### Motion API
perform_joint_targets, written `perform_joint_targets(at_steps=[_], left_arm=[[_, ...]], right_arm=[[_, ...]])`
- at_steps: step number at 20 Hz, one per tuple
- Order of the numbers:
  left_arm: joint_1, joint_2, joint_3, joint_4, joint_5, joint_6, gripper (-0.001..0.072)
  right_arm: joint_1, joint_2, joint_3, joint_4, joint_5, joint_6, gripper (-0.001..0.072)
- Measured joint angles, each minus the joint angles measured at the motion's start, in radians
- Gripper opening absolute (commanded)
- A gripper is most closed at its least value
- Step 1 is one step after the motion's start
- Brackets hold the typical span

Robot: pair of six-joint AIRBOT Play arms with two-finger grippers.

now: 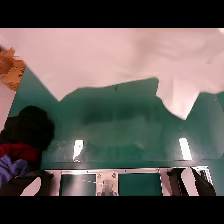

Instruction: Fold the shirts.

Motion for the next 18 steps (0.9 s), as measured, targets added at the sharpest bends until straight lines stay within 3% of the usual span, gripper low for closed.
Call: perform_joint_targets(at_steps=[5, 10, 14, 18], left_arm=[[0.000, 0.006, -0.122, 0.132, -0.017, -0.031, 0.0020], [0.000, -0.068, -0.374, 0.172, -0.014, -0.035, 0.0020], [0.000, -0.238, -0.578, 0.146, 0.071, 0.016, 0.0020], [0.000, -0.466, -0.647, 0.027, 0.237, 0.068, 0.0020]], right_arm=[[-0.024, 0.017, -0.128, -0.063, -0.004, 0.005, 0.0013], [0.101, -0.096, -0.490, -0.051, -0.034, -0.143, 0.0013], [0.256, -0.340, -0.666, -0.043, -0.167, -0.263, 0.0013], [0.333, -0.692, -0.560, -0.024, -0.232, -0.310, 0.0013]])
